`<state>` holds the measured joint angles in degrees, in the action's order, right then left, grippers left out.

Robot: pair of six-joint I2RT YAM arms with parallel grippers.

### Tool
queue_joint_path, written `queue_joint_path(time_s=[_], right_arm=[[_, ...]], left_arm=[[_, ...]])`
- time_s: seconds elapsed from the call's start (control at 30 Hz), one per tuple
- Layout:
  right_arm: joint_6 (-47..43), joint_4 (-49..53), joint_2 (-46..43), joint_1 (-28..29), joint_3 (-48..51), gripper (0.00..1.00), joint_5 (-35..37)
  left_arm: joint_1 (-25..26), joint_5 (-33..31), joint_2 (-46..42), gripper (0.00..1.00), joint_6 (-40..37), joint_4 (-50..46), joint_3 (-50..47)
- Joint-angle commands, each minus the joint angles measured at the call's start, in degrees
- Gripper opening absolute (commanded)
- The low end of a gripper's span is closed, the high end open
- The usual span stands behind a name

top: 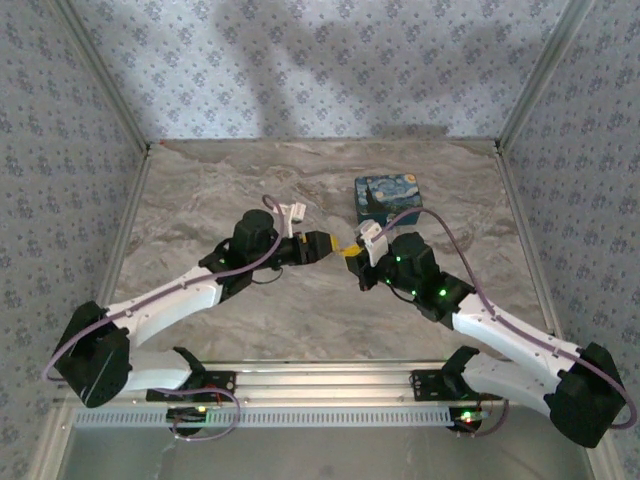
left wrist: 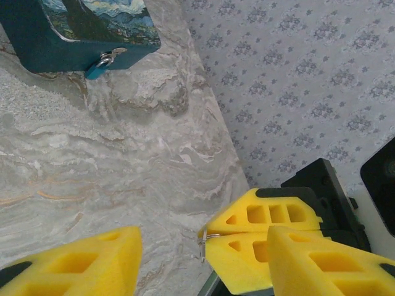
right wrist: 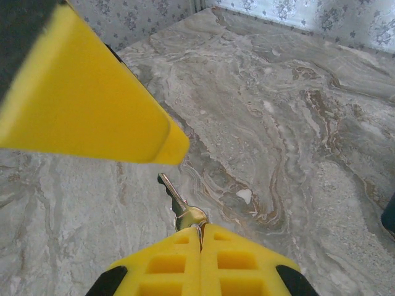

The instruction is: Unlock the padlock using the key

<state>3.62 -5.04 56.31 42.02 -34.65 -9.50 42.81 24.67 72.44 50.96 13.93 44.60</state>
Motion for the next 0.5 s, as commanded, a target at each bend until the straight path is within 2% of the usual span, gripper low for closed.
queue_joint_path(time_s=[0.0,0.17,0.27,0.47], right_arm=[[2.18,-2.2,0.29,0.37,-1.44,0.0,-0.87],[3.58,-3.0,0.81,0.43,-1.86,0.0,-1.15],[4.25,-3.22,1.23,0.29,-2.03,0.0,-1.15],[5.15,-3.48,1.7,0.2,-2.16,0.0,-1.31]], left_arm=[[0.61,-0.49,0.3,0.51,-0.9,2.11,2.51],[1.09,-0.41,1.27,0.42,-0.94,2.04,2.97],[1.4,-0.51,1.62,0.41,-0.95,1.93,3.13],[1.42,-0.89,1.67,0.3,-1.1,1.54,3.16]])
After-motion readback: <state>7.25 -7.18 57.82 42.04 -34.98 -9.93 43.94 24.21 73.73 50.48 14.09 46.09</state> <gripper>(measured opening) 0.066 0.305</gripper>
